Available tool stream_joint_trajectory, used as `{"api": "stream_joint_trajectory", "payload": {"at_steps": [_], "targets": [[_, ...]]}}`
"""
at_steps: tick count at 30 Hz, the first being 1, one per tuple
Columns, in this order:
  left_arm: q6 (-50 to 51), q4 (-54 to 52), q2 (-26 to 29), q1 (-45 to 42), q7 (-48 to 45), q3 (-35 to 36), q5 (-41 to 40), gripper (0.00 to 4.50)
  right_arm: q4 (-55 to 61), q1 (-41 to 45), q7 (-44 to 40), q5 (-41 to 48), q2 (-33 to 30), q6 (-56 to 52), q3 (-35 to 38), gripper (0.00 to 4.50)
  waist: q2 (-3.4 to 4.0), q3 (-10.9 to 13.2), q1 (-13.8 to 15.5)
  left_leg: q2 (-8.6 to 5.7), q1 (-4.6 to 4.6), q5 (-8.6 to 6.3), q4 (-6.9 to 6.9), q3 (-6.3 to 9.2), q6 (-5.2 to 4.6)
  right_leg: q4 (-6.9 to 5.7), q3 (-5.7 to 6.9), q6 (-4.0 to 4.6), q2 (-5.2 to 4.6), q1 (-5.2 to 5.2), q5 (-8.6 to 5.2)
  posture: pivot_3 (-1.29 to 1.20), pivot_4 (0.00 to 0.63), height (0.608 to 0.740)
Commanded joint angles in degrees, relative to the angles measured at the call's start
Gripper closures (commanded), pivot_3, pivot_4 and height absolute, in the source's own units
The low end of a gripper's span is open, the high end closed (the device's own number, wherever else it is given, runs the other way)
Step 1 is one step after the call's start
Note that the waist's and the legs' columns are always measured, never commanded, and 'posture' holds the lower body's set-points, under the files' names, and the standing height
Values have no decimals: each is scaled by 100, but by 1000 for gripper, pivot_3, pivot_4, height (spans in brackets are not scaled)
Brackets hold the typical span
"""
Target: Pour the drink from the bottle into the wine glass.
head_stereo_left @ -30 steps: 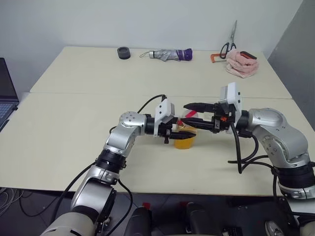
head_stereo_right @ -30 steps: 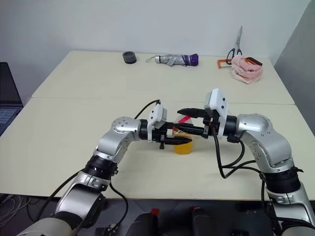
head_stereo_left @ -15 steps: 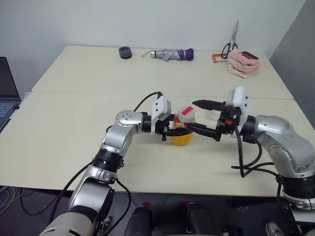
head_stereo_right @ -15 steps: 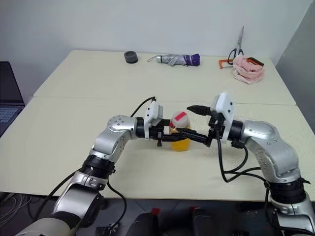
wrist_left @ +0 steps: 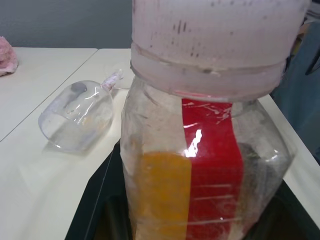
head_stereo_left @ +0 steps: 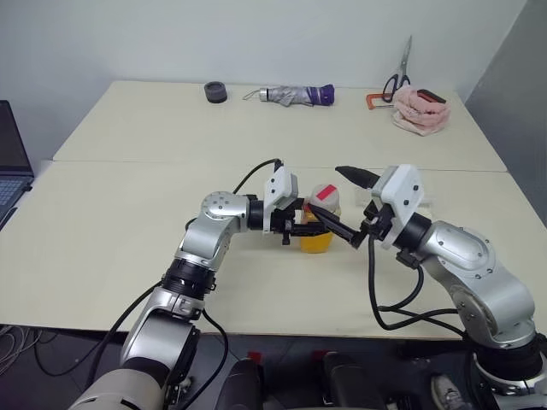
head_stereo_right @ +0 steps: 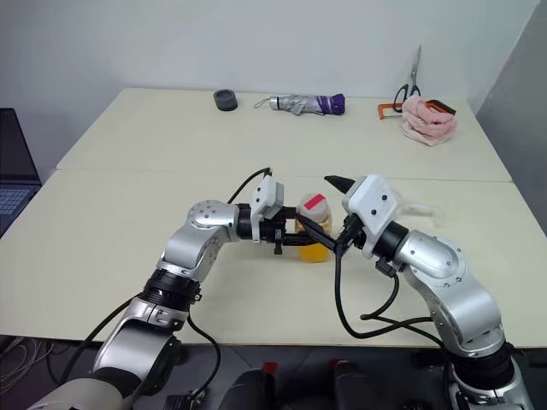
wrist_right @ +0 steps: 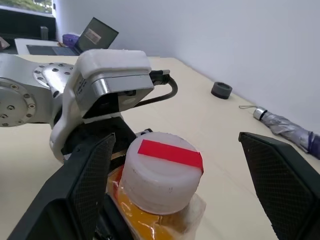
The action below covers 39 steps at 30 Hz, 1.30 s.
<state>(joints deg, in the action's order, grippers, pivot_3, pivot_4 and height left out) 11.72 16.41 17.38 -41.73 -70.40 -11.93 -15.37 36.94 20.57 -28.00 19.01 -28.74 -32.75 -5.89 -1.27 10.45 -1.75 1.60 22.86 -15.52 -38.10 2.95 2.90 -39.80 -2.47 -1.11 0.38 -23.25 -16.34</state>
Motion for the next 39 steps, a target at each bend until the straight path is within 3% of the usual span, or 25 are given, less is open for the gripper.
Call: {"api": "stream_joint_trajectory", "payload": {"at_steps": [1,39], "targets": [[-174,-106,-77,-145,6,43,-64,2596,44,98,110,-122,51,169,108,287,0,0,1,0,0,0,0,-1,0,0,0,0,0,0,0,0,150,740],[-158,-195,33,-31,52,20,-77,2596,349,-441,166,210,-101,-115,685,287,0,0,-1,0,-1,0,0,0,-1,-1,0,0,0,0,0,0,150,740]]}}
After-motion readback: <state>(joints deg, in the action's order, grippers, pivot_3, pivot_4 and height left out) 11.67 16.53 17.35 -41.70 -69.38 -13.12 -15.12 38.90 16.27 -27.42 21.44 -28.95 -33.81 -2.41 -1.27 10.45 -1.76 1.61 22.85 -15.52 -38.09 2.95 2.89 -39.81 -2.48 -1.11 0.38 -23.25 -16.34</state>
